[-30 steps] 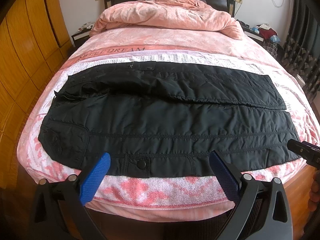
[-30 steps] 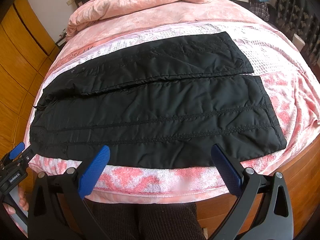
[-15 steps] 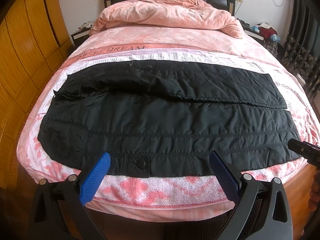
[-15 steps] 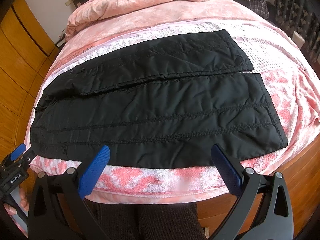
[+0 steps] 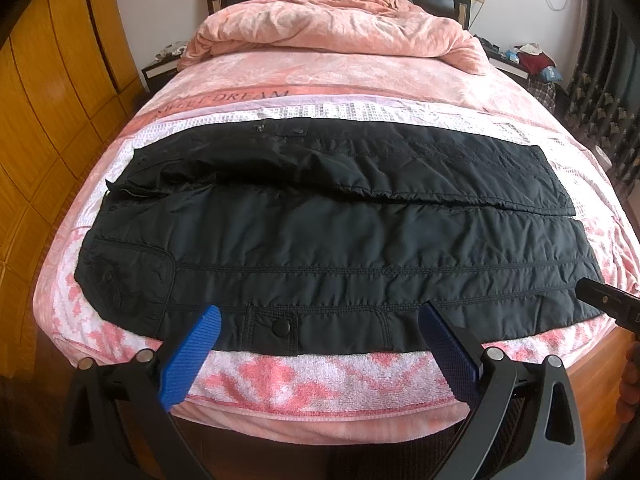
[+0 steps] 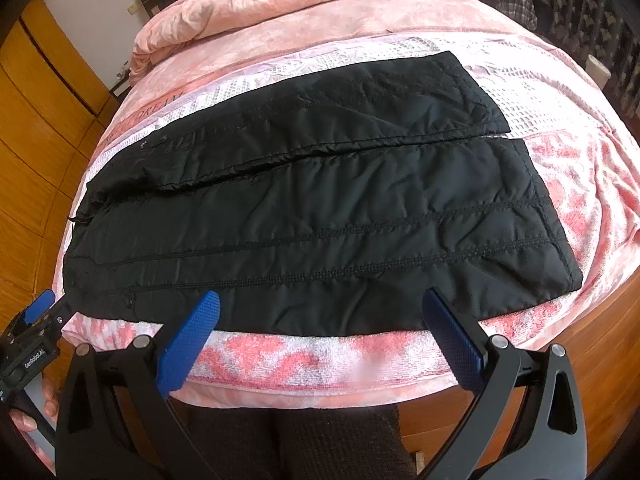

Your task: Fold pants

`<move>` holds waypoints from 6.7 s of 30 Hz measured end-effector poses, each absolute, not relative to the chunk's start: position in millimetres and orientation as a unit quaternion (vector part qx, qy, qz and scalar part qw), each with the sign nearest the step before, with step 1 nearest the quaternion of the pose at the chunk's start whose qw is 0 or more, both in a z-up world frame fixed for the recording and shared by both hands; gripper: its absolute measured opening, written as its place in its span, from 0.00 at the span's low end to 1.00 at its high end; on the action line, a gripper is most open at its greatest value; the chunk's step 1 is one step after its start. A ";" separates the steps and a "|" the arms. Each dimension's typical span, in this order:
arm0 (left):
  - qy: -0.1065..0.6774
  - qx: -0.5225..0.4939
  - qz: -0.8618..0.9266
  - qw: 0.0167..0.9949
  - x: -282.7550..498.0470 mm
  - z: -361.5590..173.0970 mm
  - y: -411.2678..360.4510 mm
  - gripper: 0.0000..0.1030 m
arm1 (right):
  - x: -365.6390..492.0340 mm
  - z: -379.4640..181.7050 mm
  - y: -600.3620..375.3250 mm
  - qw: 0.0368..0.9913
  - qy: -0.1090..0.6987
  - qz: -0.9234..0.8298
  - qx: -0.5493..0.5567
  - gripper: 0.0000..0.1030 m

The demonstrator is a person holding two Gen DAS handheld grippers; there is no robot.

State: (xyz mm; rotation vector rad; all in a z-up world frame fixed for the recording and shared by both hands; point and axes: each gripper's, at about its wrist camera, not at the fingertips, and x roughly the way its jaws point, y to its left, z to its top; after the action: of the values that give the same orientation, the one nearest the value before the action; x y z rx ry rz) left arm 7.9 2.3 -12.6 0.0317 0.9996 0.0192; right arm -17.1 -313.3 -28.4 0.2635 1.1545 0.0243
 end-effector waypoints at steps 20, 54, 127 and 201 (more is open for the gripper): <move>0.461 -0.016 -0.001 0.887 83.4 -19.9 -0.7 0.96 | 145.2 -46.4 -454.5 0.834 0.541 -0.019 0.105 0.98; 0.435 0.133 -0.310 0.835 307.6 -43.9 -151.6 0.96 | 191.8 -6.1 -522.7 0.863 0.441 0.238 0.064 0.12; 0.341 0.244 -0.339 0.842 6.1 -106.1 -182.1 0.08 | -34.9 -72.6 -574.7 0.858 0.513 -0.025 0.018 0.31; 0.399 -0.146 -0.021 0.905 87.2 -59.0 47.9 0.17 | 48.4 -135.3 -363.4 0.767 0.597 0.191 0.134 0.40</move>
State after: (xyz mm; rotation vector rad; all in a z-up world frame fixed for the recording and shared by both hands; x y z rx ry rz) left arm 87.2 47.9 -59.0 -0.3006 0.8245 -0.0430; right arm 48.4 -363.4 -135.3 0.2909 1.2964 0.4146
